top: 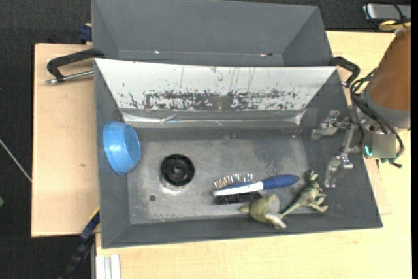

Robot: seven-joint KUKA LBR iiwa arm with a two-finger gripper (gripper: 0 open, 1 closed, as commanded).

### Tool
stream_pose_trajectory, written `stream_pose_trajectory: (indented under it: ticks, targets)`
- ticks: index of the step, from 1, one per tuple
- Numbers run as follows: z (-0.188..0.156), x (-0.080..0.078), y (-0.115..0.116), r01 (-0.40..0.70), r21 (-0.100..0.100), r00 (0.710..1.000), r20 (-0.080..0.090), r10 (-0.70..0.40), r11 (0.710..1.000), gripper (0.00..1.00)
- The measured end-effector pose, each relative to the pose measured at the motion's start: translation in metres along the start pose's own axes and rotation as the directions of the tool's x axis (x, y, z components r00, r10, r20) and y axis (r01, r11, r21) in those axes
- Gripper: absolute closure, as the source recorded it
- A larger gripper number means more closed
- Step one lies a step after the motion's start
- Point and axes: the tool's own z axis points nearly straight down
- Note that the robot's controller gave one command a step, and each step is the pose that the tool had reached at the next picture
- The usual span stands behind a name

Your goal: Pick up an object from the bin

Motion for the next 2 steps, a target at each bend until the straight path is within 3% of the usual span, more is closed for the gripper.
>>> stream_pose_trajectory:
  ticks: [1,2]
  targets:
    - [0.1122,0.0172,0.0236,0.259,-0.002,0.966,-0.002,-0.259,0.966,0.0]
    - [0.1087,0.0142,0.0233,0.259,0.002,0.966,0.008,-0.259,0.966,1.0]
